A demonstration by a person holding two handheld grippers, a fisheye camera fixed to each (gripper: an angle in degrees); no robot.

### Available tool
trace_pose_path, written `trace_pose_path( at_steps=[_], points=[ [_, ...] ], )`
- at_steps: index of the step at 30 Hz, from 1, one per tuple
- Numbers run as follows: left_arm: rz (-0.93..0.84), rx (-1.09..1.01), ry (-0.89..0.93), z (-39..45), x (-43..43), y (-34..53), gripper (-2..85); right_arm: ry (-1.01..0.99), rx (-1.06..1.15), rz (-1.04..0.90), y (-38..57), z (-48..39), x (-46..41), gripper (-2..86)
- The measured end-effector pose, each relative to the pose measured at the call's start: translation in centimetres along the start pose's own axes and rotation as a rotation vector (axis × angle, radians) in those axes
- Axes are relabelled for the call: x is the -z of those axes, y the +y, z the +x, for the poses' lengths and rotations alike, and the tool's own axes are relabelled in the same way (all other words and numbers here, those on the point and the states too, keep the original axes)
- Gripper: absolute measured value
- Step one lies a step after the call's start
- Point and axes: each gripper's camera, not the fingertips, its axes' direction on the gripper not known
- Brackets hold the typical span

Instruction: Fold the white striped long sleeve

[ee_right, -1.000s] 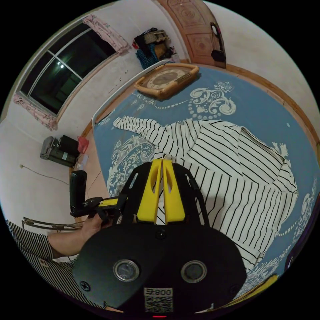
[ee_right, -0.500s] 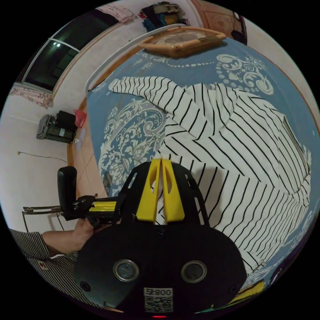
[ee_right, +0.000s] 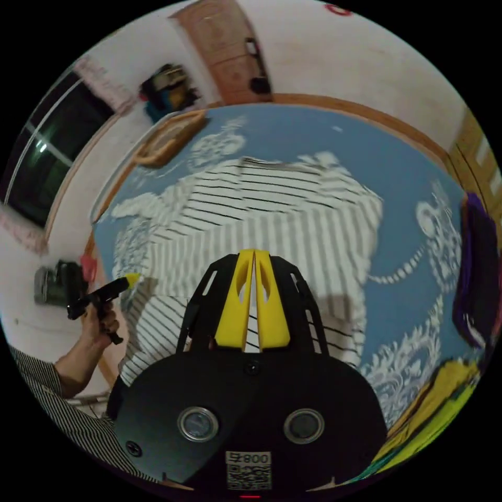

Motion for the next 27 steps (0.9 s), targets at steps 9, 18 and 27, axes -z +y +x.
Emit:
trace_pose_path(
  at_steps=[9,18,27],
  points=[
    [-0.081,-0.035,-0.123,-0.5,2.8,-2.1,0.2,0.152,-0.189,-0.060,3.5,9.2,-1.8,0.0],
    [-0.049,-0.016,-0.114,-1.2,8.3,-2.2,0.5,0.209,-0.144,0.065,1.9,8.6,-2.1,-0.1],
    [0.257,0.222,-0.200,-8.7,21.6,-3.4,4.6,0.208,-0.103,-0.039,2.4,8.9,-4.7,0.0]
  ],
)
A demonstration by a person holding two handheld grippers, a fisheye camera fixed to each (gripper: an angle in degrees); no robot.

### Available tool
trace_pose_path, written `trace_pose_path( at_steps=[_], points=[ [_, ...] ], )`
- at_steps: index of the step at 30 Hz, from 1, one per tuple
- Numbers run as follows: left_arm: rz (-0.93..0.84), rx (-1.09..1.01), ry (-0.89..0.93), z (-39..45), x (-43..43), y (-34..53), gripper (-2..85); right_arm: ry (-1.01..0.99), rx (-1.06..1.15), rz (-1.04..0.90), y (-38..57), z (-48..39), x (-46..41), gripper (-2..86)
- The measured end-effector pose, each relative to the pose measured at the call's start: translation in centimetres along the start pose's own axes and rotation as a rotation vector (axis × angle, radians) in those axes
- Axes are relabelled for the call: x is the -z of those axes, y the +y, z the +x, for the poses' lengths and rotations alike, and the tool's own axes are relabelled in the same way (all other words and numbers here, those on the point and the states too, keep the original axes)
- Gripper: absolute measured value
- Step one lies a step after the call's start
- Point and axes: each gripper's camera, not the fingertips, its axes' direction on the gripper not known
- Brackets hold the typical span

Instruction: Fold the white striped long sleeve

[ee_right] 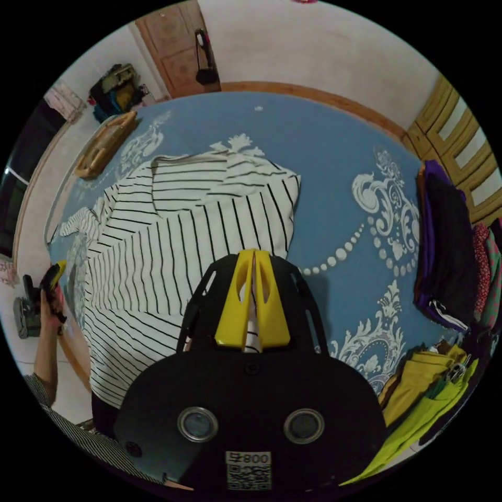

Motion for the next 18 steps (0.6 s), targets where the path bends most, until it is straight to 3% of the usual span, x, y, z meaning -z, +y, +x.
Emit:
trace_pose_path(
  at_steps=[3,8,18],
  points=[
    [0.070,0.140,-0.048,-4.2,3.0,-3.2,6.7,-0.088,0.048,0.060,1.1,-1.5,1.0,0.0],
    [0.185,0.457,0.041,-10.9,5.8,-6.9,8.0,-0.127,0.159,0.031,3.3,-5.3,0.4,0.0],
    [0.141,0.452,0.046,-12.8,6.4,-8.9,2.8,-0.060,0.175,-0.092,6.1,-8.9,-4.4,0.0]
  ],
)
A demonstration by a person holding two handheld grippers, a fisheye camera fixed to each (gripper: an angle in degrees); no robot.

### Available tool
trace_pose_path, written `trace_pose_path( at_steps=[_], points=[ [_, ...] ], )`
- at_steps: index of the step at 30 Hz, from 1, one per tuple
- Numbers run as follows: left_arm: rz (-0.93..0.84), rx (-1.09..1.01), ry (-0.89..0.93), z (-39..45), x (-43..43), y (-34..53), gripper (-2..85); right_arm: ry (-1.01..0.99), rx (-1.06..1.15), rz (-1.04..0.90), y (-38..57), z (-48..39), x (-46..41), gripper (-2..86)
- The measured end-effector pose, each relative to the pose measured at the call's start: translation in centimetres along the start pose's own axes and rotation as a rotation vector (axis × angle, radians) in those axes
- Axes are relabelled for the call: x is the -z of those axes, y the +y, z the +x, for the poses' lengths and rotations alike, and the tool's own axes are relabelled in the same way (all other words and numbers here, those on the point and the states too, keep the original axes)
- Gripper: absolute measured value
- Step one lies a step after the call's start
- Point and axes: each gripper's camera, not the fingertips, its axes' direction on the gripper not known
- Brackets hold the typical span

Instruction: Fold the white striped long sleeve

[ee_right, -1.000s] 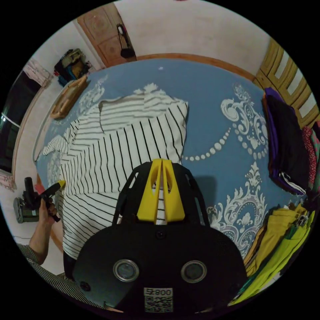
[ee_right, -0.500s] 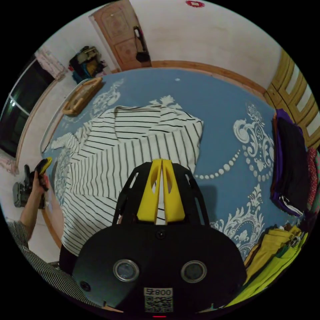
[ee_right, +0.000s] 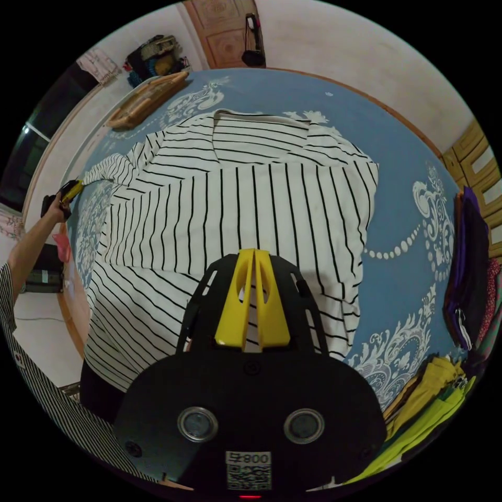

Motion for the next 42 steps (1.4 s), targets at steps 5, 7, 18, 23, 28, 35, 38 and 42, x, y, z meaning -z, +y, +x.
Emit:
trace_pose_path(
  at_steps=[5,7,18,23,28,35,38,42],
  points=[
    [0.073,-0.108,0.270,1.1,3.1,2.8,1.4,0.007,-0.001,0.009,0.6,-1.1,-1.0,0.1],
    [0.068,-0.179,0.390,2.1,4.5,4.5,1.2,-0.020,-0.021,0.016,0.9,-1.3,-1.4,0.1],
    [-0.089,-0.247,0.579,1.0,7.3,17.6,1.1,-0.377,0.051,0.133,1.8,-7.9,0.9,1.0],
    [-0.124,-0.134,0.717,-0.3,6.5,23.9,1.1,-0.630,0.292,0.108,0.4,-16.3,1.4,3.9],
    [-0.156,-0.133,0.726,-0.8,6.2,27.9,1.0,-0.901,0.275,-0.010,-0.6,-20.0,-0.7,5.9],
    [-0.235,-0.221,0.681,-1.0,4.6,31.5,1.1,-0.989,0.112,-0.138,-0.7,-19.1,-3.9,6.6],
    [-0.248,-0.263,0.654,-1.1,4.0,32.6,1.2,-1.061,0.065,-0.186,-0.7,-18.8,-5.1,6.3],
    [-0.265,-0.299,0.640,-1.4,3.0,33.7,1.5,-1.190,-0.014,-0.221,-0.5,-18.0,-6.8,2.8]
  ],
)
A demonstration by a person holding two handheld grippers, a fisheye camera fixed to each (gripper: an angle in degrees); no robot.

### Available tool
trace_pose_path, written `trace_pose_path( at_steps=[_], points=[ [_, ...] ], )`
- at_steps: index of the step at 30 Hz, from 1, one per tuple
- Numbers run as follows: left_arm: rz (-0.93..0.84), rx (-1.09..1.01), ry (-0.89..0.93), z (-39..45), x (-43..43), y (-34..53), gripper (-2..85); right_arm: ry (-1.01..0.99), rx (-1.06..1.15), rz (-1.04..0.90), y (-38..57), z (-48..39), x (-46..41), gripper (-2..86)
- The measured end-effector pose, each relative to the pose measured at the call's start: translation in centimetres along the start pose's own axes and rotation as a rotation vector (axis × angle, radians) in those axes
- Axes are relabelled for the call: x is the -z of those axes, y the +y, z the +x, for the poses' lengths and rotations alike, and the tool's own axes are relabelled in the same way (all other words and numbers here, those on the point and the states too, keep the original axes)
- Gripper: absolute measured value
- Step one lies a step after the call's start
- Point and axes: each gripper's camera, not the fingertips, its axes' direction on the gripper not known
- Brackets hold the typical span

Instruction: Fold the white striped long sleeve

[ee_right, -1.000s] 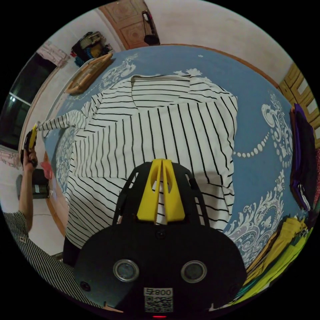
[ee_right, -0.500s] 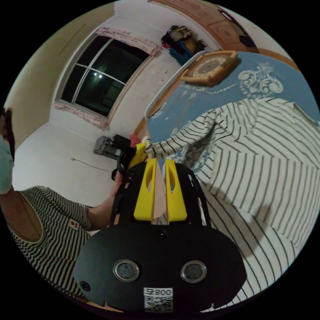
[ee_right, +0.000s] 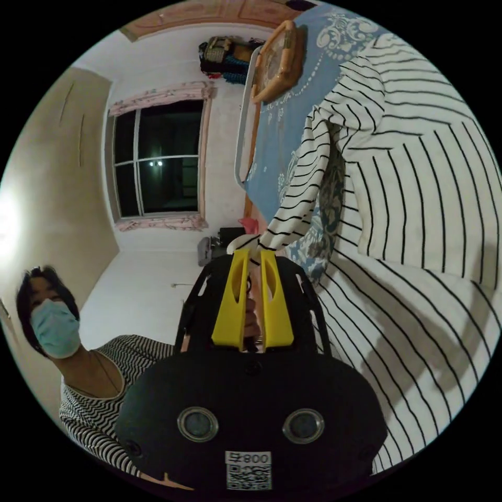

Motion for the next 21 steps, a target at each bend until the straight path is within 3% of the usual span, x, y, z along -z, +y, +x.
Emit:
trace_pose_path(
  at_steps=[11,15,21],
  points=[
    [-0.108,-0.024,-0.142,-3.4,0.3,3.0,6.4,-0.069,0.010,0.031,0.1,0.3,2.9,0.2],
    [-0.102,0.011,-0.103,-5.7,-0.4,2.5,8.5,-0.105,0.031,0.036,-0.1,-0.4,4.6,0.1],
    [-0.016,0.230,0.295,-12.0,-4.6,1.7,8.6,-0.135,0.064,0.002,-0.5,-1.9,6.6,0.1]
  ],
)
